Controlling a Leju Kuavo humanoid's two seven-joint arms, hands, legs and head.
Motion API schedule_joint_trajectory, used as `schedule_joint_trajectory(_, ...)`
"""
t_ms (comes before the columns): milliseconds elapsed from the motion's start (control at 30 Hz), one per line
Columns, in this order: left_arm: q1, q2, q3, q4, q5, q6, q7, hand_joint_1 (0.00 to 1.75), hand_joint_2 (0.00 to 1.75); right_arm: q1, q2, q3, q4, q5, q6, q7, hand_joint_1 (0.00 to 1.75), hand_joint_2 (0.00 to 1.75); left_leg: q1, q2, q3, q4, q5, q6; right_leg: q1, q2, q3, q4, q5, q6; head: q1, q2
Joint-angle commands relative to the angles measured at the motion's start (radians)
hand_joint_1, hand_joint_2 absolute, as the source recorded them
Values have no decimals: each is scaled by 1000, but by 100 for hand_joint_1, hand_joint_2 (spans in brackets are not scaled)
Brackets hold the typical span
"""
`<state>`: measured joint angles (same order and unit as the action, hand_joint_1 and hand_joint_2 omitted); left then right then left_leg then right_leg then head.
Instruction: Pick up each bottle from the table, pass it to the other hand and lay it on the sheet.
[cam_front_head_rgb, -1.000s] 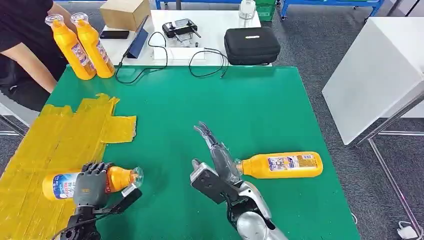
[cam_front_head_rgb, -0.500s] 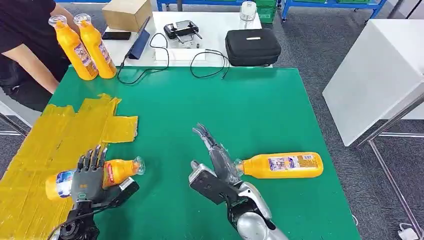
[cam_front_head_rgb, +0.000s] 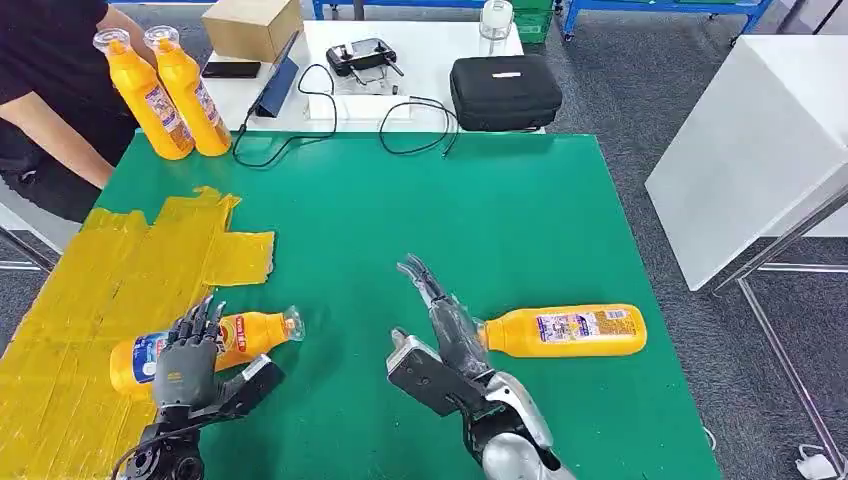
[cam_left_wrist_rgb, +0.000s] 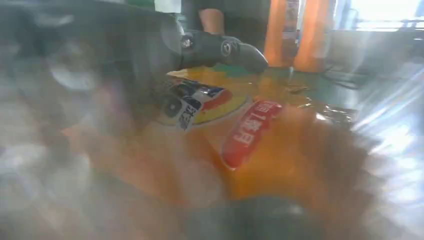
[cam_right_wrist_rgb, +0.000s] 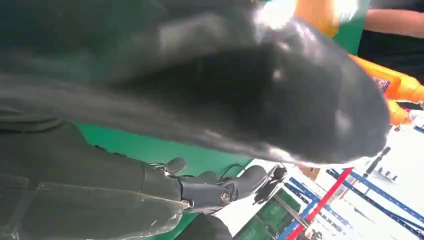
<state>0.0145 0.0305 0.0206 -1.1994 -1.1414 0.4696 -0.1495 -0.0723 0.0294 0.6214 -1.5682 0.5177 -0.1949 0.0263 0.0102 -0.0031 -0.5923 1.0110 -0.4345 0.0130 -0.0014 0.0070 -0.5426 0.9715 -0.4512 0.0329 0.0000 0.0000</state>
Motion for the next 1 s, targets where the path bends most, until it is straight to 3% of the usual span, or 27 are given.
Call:
schedule_joint_trajectory(33,-7,-22,26,11,2,-11,0,0,0,-9,-17,-14,2,-2,-2,5,0,0,0,0,0,0,0,0,0,0,0,0,0,0,0,0)
schedule_joint_trajectory(367,10,-35,39,-67,63,-18,-28,0,0,74,-37,-88,-79,22,-15,7,0,0,0,-2,-1,0,0,0,0,-2,0,0,-1,0,0,0)
schedule_joint_trajectory(500,19,-109,110,-147,369,-50,-151,0,0,132,-47,-122,-127,88,-25,-7,0,0,0,-2,-1,0,0,0,0,-3,0,0,-1,0,0,0)
schedule_joint_trajectory(533,26,-142,138,-200,515,-101,-200,0,0,157,-62,-130,-151,108,-30,-13,0,175,0,-3,-3,1,0,0,0,-4,-1,0,-1,0,0,0)
schedule_joint_trajectory(567,37,-202,180,-293,715,-229,-302,0,0,197,-106,-135,-201,118,-41,-28,0,175,1,-3,-4,1,0,0,1,-3,-2,0,-1,0,0,0)
schedule_joint_trajectory(633,85,-216,175,-406,892,-253,-289,0,0,293,-198,-171,-310,134,-73,-49,0,175,0,-4,-4,1,0,1,0,-5,-2,0,-1,0,0,0)
schedule_joint_trajectory(667,110,-223,162,-460,916,-253,-281,0,0,340,-226,-201,-348,198,-98,-34,0,175,0,-6,-4,3,-2,1,0,-7,-1,0,-3,1,0,0)
schedule_joint_trajectory(700,137,-232,154,-509,959,-262,-282,0,0,389,-255,-226,-354,368,-107,71,0,175,0,-6,-4,2,-1,1,0,-6,-2,0,-2,1,0,0)
schedule_joint_trajectory(1000,192,-217,144,-582,1036,-259,-259,0,0,562,-331,-376,-462,505,-204,175,0,175,-5,-2,-6,1,-3,3,-3,-3,-5,0,-1,0,0,0)
